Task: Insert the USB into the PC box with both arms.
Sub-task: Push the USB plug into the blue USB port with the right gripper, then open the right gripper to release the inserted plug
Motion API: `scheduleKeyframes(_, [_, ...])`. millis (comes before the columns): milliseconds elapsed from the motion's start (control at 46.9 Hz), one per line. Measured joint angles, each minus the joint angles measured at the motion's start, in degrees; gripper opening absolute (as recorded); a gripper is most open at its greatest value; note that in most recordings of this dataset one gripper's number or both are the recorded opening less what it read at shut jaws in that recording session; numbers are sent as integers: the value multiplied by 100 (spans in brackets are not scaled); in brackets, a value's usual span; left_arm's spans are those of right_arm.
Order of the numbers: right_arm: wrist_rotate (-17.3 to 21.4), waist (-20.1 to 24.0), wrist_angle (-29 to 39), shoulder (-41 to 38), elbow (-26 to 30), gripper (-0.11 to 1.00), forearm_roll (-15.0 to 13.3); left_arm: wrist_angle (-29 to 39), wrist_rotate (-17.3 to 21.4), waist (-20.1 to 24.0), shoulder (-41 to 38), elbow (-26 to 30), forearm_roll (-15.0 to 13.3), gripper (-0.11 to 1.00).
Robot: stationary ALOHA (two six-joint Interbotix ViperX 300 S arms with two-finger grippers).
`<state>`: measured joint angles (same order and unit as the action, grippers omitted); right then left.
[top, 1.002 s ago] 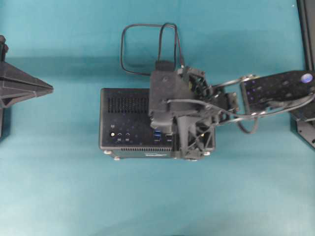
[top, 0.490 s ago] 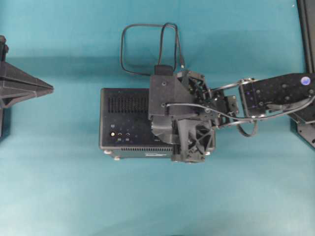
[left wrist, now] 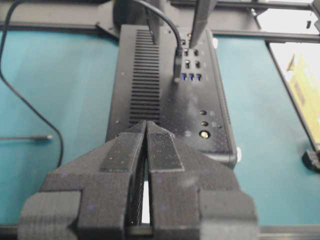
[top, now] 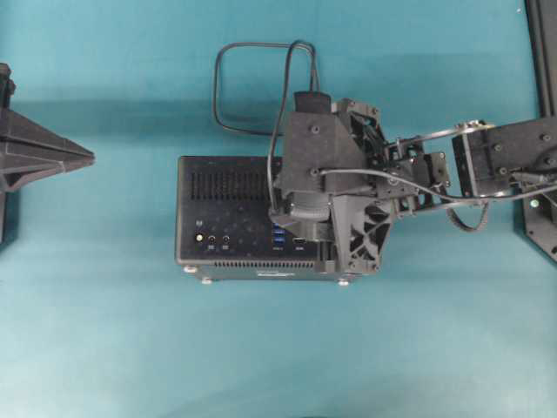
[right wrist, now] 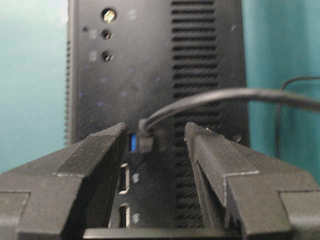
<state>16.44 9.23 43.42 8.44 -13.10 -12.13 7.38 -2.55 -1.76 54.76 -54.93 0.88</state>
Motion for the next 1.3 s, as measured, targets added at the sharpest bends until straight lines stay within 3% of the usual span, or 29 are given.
scheduleKeyframes(256, [0,9,-229,9,0,51,-44,0,-62,0,35,0,0,0])
scheduleKeyframes(576, [9,9,-229,0,-35,14,26,0,-334,0,141,-9,0,0])
scheduleKeyframes(682, [26,18,-281,9,-105,7,88,-9,-439,0,158,-9,-9,0])
scheduleKeyframes(1301, [606,-9,-589,141,-519,7,88,-9,-457,0,185,0,0,0])
